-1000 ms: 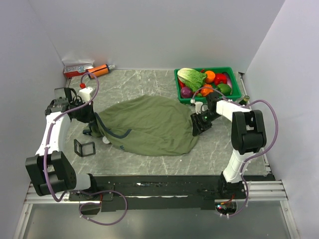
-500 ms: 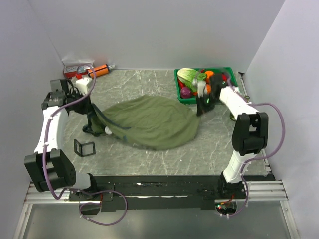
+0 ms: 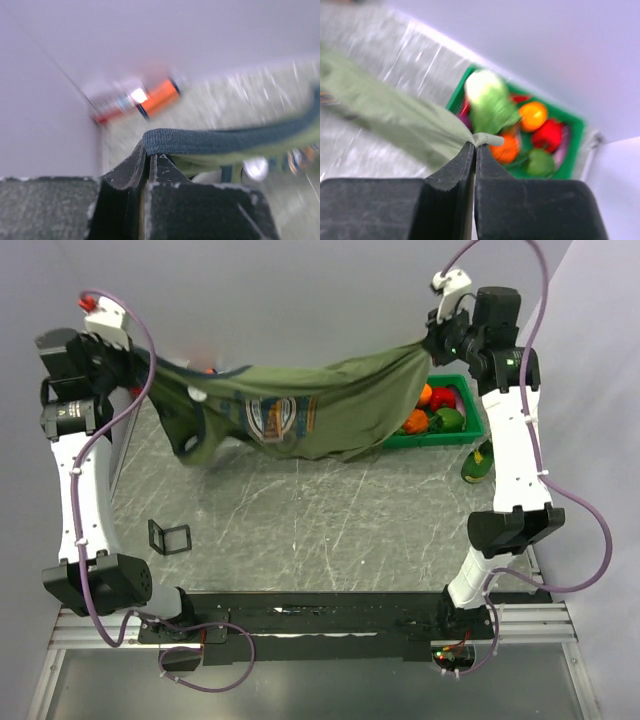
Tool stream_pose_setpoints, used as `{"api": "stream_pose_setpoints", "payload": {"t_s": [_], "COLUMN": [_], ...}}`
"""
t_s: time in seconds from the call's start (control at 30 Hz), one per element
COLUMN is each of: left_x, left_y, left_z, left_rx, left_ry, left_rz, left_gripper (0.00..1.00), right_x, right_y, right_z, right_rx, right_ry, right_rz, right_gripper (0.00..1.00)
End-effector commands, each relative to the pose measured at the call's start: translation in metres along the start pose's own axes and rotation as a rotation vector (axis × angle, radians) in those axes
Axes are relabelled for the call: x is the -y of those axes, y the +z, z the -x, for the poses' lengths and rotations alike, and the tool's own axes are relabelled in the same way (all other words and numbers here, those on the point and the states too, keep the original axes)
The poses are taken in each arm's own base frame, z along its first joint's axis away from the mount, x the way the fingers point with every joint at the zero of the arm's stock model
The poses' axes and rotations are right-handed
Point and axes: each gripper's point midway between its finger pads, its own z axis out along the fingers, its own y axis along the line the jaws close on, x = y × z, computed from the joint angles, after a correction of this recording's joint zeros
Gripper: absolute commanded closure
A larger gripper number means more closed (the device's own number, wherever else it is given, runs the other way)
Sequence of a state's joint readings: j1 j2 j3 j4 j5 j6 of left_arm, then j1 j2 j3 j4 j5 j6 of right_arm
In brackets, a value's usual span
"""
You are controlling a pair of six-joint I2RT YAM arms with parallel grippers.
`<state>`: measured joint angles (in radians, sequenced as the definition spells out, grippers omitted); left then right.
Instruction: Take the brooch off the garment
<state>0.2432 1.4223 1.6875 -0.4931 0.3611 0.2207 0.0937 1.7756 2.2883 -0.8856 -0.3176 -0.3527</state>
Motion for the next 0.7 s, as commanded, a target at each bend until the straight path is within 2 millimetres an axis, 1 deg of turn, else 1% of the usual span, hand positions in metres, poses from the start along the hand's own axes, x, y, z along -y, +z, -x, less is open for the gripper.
{"api": "stream_pose_setpoints", "payload": {"t_s": [0.0, 0.03, 0.07, 0.1, 0.13, 0.17, 0.2, 0.23, 0.27, 0.3, 0.33, 0.37, 0.4, 0.43, 0.47, 0.5, 0.53, 0.57, 0.6, 0.63, 0.67], "left_x": [-0.031, -0.032, -0.030, -0.030, -0.029, -0.024, -0.022, -0.021, -0.015, -0.011, -0.006, -0.002, 0.001, 0.007, 0.010, 0.016, 0.021, 0.025, 0.028, 0.035, 0.039], "left_y": [-0.049, -0.055, -0.068, -0.077, -0.084, -0.099, -0.107, -0.114, -0.126, -0.131, -0.145, -0.147, -0.152, -0.164, -0.168, -0.172, -0.184, -0.190, -0.196, -0.214, -0.217], "left_z": [0.122, 0.132, 0.144, 0.157, 0.164, 0.175, 0.182, 0.187, 0.191, 0.194, 0.199, 0.198, 0.198, 0.201, 0.199, 0.199, 0.199, 0.198, 0.197, 0.199, 0.195], "left_rx": [0.352, 0.381, 0.418, 0.464, 0.489, 0.527, 0.555, 0.573, 0.594, 0.605, 0.628, 0.631, 0.636, 0.654, 0.653, 0.656, 0.663, 0.667, 0.672, 0.695, 0.693], "left_ry": [0.050, 0.053, 0.059, 0.054, 0.055, 0.057, 0.058, 0.058, 0.065, 0.070, 0.079, 0.081, 0.081, 0.085, 0.078, 0.079, 0.079, 0.069, 0.064, 0.068, 0.055], "left_rz": [0.187, 0.199, 0.207, 0.217, 0.220, 0.221, 0.223, 0.225, 0.218, 0.207, 0.205, 0.189, 0.184, 0.175, 0.167, 0.150, 0.146, 0.138, 0.135, 0.135, 0.125], "left_gripper": [0.99, 0.99, 0.99, 0.99, 0.99, 0.99, 0.99, 0.99, 0.99, 0.99, 0.99, 0.98, 0.98, 0.97, 0.97, 0.97, 0.97, 0.97, 0.97, 0.97, 0.97], "right_x": [0.032, 0.038, 0.040, 0.038, 0.040, 0.040, 0.037, 0.034, 0.033, 0.031, 0.028, 0.027, 0.023, 0.020, 0.017, 0.010, 0.007, -0.001, -0.007, -0.012, -0.025], "right_y": [-0.060, -0.066, -0.076, -0.100, -0.106, -0.116, -0.137, -0.149, -0.159, -0.178, -0.192, -0.201, -0.220, -0.228, -0.232, -0.251, -0.254, -0.274, -0.279, -0.279, -0.300], "right_z": [0.086, 0.098, 0.105, 0.118, 0.125, 0.130, 0.140, 0.148, 0.153, 0.160, 0.165, 0.168, 0.171, 0.171, 0.167, 0.167, 0.162, 0.160, 0.154, 0.146, 0.144], "right_rx": [0.285, 0.345, 0.384, 0.444, 0.492, 0.518, 0.564, 0.599, 0.620, 0.655, 0.681, 0.697, 0.724, 0.729, 0.721, 0.739, 0.729, 0.747, 0.734, 0.719, 0.749], "right_ry": [-0.012, -0.001, 0.001, 0.001, -0.002, -0.001, -0.001, -0.003, -0.002, 0.002, 0.001, 0.001, -0.007, -0.009, -0.006, -0.010, -0.010, -0.015, -0.014, -0.018, -0.039], "right_rz": [-0.213, -0.237, -0.252, -0.275, -0.293, -0.307, -0.319, -0.324, -0.331, -0.346, -0.355, -0.363, -0.375, -0.378, -0.374, -0.376, -0.368, -0.369, -0.360, -0.343, -0.324], "right_gripper": [1.00, 1.00, 1.00, 1.00, 1.00, 1.00, 1.00, 1.00, 1.00, 1.00, 1.00, 1.00, 1.00, 1.00, 1.00, 1.00, 1.00, 1.00, 1.00, 1.00, 1.00]}}
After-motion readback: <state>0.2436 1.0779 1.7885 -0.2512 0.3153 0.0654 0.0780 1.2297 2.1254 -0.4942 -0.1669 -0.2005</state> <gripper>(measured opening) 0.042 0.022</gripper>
